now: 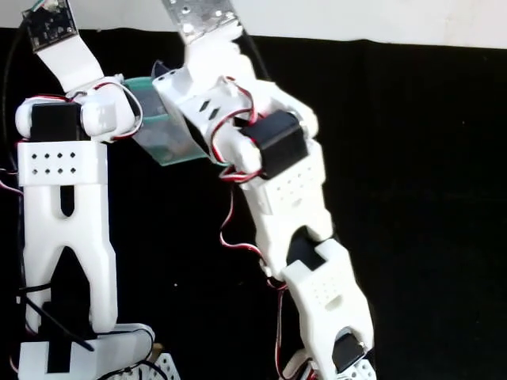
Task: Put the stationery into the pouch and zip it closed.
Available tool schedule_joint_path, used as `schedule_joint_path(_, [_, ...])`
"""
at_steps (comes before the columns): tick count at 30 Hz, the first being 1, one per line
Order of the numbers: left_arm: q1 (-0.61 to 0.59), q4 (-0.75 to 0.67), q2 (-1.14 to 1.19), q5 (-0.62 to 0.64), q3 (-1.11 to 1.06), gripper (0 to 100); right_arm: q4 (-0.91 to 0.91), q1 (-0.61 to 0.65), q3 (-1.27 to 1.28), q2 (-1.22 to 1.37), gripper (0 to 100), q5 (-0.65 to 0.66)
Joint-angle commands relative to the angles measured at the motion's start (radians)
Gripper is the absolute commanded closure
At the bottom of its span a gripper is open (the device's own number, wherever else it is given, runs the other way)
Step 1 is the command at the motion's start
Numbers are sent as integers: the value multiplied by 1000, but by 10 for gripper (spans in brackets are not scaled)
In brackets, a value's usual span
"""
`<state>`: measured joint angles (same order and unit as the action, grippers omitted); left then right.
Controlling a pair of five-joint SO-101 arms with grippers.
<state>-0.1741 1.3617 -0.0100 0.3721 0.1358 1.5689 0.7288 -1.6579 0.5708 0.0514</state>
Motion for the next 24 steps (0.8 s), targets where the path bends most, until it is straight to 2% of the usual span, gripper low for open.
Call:
schedule_joint_path(1, [15, 0, 64, 5, -8, 993, 25, -18, -113, -84, 837, 0])
schedule_joint_path(11, [-7, 0, 64, 5, -10, 993, 193, -24, -113, -110, 837, 0])
schedule_joint_path(16, [-7, 0, 64, 5, -10, 993, 193, -99, -111, -110, 837, 5])
schedule_joint_path(20, [-7, 0, 64, 5, -10, 993, 194, -170, -105, -110, 837, 110])
schedule_joint_path(24, [-7, 0, 64, 5, -10, 993, 194, -237, -104, -110, 837, 132])
